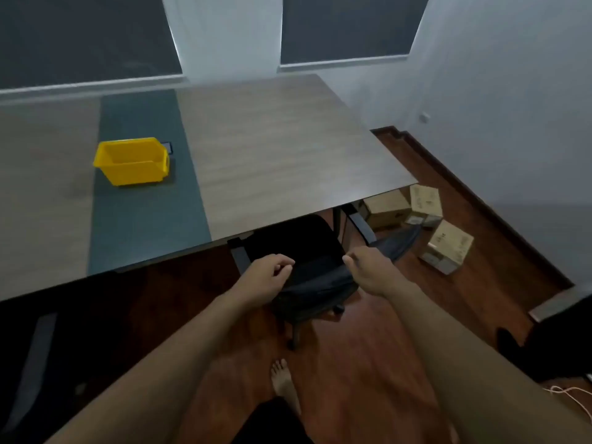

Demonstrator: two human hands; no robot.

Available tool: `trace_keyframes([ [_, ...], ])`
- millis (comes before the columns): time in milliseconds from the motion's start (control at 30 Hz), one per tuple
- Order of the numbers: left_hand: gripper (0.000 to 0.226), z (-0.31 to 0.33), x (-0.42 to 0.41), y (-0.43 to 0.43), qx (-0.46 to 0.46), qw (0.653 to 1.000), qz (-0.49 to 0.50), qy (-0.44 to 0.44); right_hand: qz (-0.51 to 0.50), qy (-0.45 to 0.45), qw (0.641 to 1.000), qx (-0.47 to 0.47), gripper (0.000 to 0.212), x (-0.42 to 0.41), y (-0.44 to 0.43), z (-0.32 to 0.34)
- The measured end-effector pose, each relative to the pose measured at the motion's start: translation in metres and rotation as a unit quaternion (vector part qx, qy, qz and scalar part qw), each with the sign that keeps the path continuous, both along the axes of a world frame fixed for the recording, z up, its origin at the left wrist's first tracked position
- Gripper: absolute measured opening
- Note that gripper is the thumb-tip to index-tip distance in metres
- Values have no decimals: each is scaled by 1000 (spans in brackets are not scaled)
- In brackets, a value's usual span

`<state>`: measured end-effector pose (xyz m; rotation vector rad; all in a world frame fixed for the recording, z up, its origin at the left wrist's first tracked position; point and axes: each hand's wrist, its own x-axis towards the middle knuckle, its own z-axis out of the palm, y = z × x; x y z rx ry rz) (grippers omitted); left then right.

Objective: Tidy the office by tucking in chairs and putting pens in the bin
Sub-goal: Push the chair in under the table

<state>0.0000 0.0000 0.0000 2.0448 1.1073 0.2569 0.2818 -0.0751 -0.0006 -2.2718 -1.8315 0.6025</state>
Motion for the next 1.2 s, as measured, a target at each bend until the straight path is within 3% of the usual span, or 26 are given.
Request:
trace_keyframes([
  [167, 40, -29, 70, -6, -64, 996, -61, 24, -22, -85, 996, -33, 43, 39, 19, -26],
  [300, 60, -59, 110, -6, -120, 987, -79, 78, -16, -99, 991, -92, 47, 76, 34, -50],
  [433, 83, -73, 131, -5, -87, 979, -87, 163, 25, -90, 987, -134, 53, 103, 46, -66],
  [533, 88, -75, 132, 0, -36, 977, -91, 190, 62, -87, 984, -143, 81, 121, 57, -66],
  [600, 88, -80, 134, 2, -23, 976, -94, 195, 78, -97, 981, -151, 84, 139, 68, -68],
  [767, 88, -86, 137, 11, -1, 978, -82, 192, 126, -154, 973, -114, 66, 163, 93, -79],
  [1000, 80, -85, 159, 49, -13, 976, -38, 213, 156, -152, 974, -62, 68, 182, 138, -76],
  [1200, 58, -84, 165, 84, 102, 968, 34, 225, 149, -133, 979, -43, 66, 189, 176, -76],
])
